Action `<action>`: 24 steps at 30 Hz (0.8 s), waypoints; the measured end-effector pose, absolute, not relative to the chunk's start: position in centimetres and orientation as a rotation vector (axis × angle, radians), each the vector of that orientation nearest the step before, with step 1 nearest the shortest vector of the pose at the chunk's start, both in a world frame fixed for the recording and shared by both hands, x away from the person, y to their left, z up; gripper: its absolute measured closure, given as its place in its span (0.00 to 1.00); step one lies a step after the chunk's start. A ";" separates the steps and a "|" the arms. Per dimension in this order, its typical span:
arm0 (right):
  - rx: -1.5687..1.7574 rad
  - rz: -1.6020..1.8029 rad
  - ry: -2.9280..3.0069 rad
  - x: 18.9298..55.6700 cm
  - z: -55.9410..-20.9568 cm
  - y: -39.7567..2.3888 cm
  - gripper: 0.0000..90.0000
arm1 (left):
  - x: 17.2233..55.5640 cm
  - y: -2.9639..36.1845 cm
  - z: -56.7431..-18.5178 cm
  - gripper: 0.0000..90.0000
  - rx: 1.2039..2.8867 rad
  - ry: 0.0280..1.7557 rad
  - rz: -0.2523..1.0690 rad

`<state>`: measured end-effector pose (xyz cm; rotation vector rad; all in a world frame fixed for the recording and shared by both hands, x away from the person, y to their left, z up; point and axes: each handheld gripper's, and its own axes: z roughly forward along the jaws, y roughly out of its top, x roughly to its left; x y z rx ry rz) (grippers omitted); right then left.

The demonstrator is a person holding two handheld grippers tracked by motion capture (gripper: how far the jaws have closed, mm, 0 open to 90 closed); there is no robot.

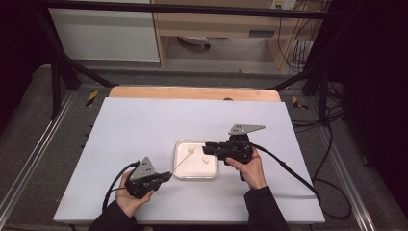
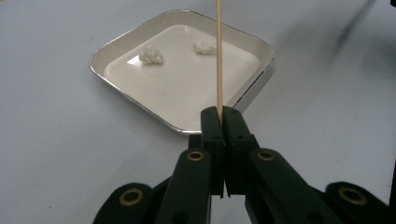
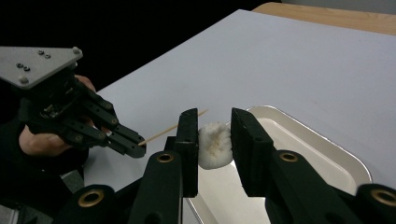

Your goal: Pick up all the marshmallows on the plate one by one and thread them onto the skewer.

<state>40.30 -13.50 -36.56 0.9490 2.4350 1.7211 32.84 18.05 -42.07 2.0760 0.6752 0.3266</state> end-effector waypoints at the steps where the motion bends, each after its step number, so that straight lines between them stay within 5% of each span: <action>1: 0.952 1.731 2.429 40.4 -36.5 -13.5 0.82 | 32.8 18.0 -42.1 0.99 2.076 0.670 0.327; 24: 0.980 1.887 2.447 41.8 -36.9 -12.3 0.82 | 32.5 17.8 -42.0 0.99 2.059 0.636 0.339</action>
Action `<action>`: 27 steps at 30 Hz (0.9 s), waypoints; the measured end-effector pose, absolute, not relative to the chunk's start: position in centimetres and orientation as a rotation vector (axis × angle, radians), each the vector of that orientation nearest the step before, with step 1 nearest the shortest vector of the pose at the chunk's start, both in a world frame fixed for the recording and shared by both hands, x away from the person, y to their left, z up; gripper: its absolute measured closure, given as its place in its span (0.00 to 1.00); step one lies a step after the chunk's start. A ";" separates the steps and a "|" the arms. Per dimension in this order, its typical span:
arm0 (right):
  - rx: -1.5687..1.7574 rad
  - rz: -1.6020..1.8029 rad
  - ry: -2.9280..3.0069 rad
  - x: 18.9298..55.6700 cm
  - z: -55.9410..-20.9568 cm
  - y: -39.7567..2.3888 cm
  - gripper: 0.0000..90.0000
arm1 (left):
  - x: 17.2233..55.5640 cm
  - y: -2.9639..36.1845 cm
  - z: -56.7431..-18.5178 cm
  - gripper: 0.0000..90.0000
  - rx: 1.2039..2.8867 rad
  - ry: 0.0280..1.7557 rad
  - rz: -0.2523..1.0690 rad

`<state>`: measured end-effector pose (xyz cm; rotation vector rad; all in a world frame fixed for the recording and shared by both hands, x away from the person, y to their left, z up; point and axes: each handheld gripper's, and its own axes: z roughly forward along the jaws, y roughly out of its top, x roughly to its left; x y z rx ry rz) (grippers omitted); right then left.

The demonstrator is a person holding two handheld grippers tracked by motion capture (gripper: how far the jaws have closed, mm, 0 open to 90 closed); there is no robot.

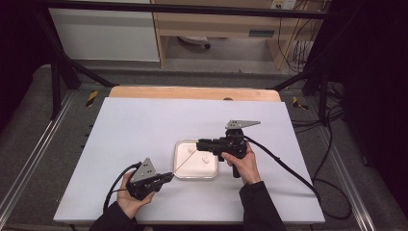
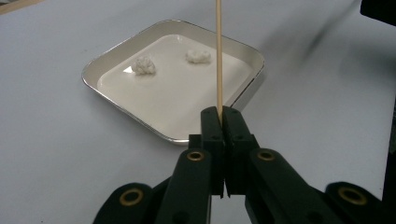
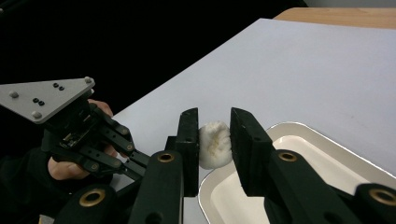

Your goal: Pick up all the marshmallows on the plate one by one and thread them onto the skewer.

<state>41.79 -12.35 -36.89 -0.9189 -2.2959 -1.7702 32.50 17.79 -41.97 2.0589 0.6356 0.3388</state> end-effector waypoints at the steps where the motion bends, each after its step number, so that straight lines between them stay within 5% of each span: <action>1: -0.917 -1.766 -2.295 41.8 -36.9 -12.3 0.82 | 32.5 17.8 -42.0 0.99 2.059 0.631 0.338; 27: -0.821 -1.698 -2.210 40.9 -38.9 -10.3 0.85 | 32.2 16.9 -41.9 0.99 2.059 0.590 0.389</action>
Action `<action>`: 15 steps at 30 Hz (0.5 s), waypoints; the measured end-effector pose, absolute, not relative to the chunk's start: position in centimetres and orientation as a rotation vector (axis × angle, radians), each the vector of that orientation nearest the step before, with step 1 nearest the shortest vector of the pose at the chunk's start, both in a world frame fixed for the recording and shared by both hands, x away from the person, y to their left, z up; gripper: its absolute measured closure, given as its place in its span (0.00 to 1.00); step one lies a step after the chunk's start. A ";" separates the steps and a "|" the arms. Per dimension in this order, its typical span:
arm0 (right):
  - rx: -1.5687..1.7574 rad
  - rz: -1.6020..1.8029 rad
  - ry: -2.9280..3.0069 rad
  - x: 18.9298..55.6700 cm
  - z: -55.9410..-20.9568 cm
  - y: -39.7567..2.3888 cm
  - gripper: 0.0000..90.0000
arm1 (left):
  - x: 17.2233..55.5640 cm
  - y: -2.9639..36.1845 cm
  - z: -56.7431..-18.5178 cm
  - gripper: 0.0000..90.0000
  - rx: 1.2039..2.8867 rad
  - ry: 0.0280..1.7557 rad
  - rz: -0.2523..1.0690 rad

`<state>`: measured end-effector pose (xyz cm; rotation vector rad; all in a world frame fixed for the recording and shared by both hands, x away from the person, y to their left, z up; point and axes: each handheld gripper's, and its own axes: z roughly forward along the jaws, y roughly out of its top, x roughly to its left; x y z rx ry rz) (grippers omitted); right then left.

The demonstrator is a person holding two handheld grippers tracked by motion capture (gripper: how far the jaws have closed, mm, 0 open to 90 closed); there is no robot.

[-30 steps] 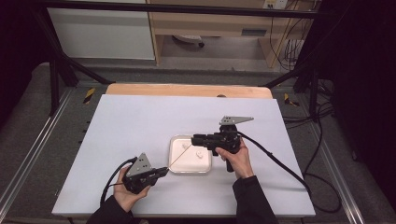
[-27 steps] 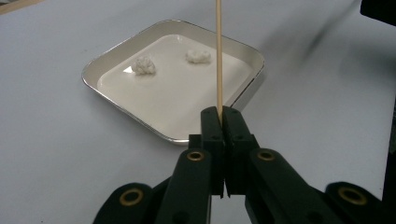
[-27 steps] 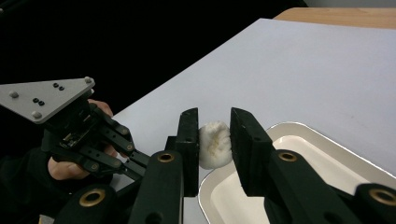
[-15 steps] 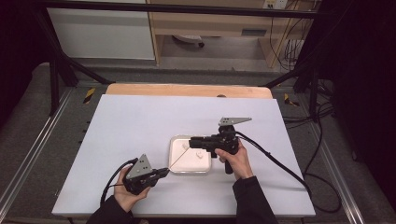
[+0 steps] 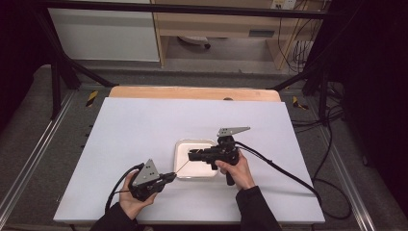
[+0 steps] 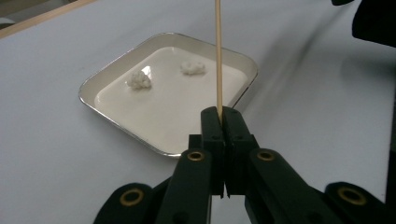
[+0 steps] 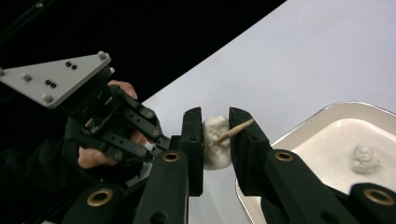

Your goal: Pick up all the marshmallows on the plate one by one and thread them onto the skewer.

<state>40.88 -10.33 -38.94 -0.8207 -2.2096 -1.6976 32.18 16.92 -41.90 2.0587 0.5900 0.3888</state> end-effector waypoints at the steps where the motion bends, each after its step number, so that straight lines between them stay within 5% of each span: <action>1: -0.824 -1.704 -2.206 40.9 -39.1 -10.2 0.85 | 32.2 16.9 -42.0 0.99 2.061 0.594 0.386; 15: -0.844 -1.709 -2.255 40.1 -40.6 -9.2 0.83 | 32.5 15.9 -42.3 0.99 2.049 0.669 0.372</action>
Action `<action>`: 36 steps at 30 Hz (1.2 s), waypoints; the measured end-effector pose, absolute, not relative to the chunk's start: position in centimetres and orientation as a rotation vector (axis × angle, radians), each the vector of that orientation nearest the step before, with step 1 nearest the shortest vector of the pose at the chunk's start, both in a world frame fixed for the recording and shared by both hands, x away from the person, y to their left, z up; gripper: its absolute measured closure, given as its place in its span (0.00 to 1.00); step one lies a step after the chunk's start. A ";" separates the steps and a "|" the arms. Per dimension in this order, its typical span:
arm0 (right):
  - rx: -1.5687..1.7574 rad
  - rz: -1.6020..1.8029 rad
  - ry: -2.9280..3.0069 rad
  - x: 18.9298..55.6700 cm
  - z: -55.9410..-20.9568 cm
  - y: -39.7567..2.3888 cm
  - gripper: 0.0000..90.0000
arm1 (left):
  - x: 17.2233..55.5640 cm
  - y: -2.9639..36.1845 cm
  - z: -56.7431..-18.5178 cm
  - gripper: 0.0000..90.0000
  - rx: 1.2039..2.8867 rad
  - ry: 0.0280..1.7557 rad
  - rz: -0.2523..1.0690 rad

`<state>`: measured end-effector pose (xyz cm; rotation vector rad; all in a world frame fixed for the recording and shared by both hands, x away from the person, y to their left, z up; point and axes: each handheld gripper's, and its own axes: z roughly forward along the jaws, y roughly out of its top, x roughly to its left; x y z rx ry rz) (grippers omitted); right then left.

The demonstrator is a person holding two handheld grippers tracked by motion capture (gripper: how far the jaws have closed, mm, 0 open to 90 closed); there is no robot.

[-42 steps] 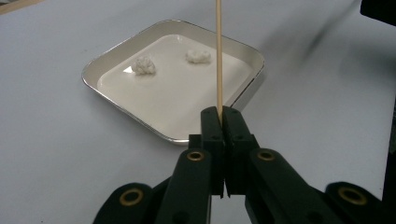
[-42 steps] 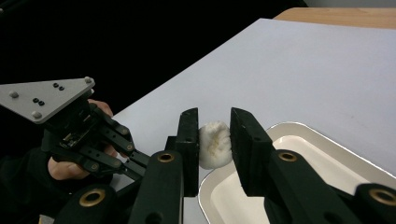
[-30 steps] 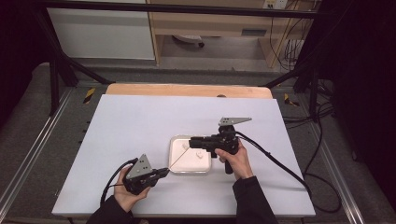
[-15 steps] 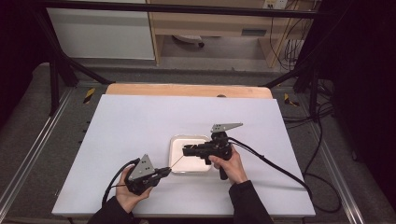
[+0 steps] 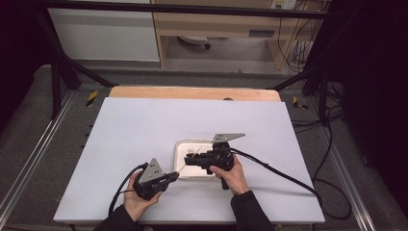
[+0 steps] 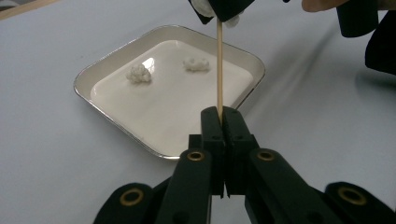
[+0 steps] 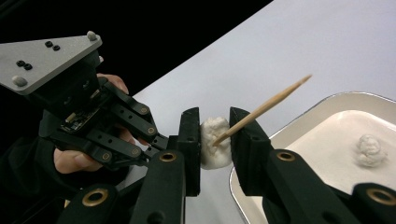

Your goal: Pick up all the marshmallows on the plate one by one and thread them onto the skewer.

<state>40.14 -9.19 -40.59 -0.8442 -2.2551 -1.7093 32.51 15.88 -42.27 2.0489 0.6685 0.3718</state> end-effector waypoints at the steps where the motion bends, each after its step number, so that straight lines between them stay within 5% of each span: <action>1: -0.848 -1.709 -2.256 40.1 -40.6 -9.1 0.83 | 32.5 15.8 -42.3 0.99 2.045 0.673 0.368; 18: -0.842 -1.640 -2.285 39.7 -41.8 -8.5 0.82 | 32.7 15.0 -42.5 0.99 2.034 0.693 0.346; 28: -0.903 -1.686 -2.422 39.6 -39.6 -10.1 0.32 | 32.9 16.3 -42.4 0.99 2.026 0.728 0.341; 36: -0.978 -1.642 -2.597 39.9 -39.9 -11.6 0.14 | 33.1 17.6 -42.4 0.99 2.029 0.746 0.329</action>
